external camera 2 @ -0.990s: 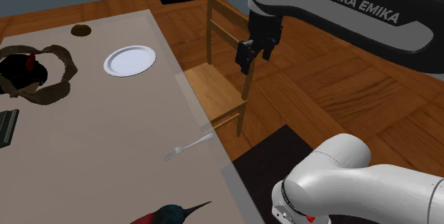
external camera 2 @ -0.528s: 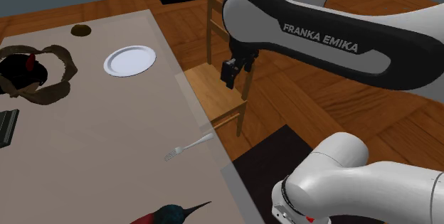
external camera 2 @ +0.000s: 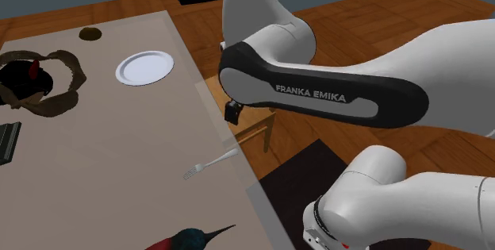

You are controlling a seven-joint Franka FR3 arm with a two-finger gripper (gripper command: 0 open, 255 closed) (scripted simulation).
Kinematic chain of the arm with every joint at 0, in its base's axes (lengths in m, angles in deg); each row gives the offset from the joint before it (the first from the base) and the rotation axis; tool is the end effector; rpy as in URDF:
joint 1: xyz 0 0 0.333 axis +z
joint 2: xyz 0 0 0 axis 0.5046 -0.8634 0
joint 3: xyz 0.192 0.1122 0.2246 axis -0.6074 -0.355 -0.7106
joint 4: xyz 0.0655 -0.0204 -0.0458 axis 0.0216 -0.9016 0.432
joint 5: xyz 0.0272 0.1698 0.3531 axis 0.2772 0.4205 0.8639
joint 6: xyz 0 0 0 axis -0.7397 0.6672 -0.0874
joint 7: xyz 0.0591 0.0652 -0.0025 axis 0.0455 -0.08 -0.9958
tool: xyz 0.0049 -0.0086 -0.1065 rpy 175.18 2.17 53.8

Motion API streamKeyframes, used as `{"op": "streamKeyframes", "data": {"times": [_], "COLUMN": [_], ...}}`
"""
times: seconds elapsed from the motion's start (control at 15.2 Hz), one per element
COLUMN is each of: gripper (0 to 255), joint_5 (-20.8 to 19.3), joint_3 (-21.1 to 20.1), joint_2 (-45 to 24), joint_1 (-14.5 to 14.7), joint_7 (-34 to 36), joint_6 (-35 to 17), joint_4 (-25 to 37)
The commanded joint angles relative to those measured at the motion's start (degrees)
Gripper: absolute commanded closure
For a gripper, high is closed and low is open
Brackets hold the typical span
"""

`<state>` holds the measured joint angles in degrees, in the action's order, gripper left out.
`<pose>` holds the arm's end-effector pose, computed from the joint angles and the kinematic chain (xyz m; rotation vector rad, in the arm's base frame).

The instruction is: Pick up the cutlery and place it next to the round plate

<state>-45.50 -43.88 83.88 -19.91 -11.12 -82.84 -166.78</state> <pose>0.3371 0.1064 0.5008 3.0150 0.8415 0.1262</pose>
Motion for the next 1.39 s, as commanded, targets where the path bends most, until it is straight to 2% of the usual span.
{"op": "streamKeyframes", "data": {"times": [0.0,0.53,0.92,1.32], "gripper": [0,0,0,0], "joint_5": [0.58,1.83,0.93,-1.1], "joint_3": [-1.27,-6.22,-10.47,-11.92], "joint_2": [-1.81,-11.12,-20.52,-26.39], "joint_1": [1.71,7.77,11.23,10.67], "joint_7": [-1.15,-5.71,-8.06,-7.06], "joint_6": [-4.16,-20.31,-32.71,-39.39], "joint_4": [-1.72,-6.55,-8.16,-8.87]}}
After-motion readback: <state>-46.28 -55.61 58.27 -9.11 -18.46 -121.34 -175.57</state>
